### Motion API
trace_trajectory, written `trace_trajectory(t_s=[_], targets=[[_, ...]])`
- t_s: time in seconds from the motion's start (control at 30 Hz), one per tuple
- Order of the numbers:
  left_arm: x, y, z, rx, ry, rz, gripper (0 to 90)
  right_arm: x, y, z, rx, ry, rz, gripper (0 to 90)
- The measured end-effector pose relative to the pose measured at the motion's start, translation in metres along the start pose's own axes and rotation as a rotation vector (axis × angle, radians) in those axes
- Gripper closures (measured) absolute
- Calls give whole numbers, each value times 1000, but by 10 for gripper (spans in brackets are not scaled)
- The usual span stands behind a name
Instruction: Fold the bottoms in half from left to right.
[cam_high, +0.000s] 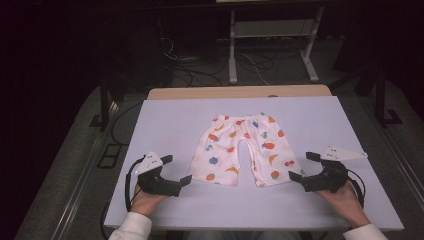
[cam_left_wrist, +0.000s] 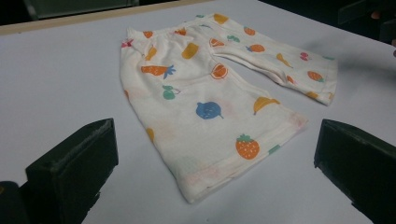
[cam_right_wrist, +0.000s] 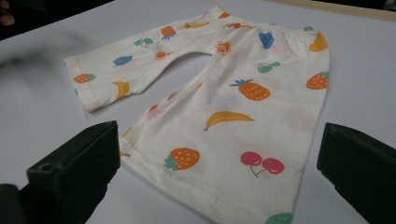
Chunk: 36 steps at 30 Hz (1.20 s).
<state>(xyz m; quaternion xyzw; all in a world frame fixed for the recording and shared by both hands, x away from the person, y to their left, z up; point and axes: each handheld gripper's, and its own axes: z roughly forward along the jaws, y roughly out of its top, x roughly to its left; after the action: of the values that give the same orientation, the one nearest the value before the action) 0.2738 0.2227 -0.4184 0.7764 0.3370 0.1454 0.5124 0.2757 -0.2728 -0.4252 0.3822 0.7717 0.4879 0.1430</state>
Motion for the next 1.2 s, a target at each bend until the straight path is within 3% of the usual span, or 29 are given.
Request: trace_trajectory(t_s=[1.0,1.2], targets=[[-5,3,9,18,-13,23,0,7,3,1,19,14,-40,0],[-4,2,9,25,-3,18,0,4,7,0,16,18,-24,0]])
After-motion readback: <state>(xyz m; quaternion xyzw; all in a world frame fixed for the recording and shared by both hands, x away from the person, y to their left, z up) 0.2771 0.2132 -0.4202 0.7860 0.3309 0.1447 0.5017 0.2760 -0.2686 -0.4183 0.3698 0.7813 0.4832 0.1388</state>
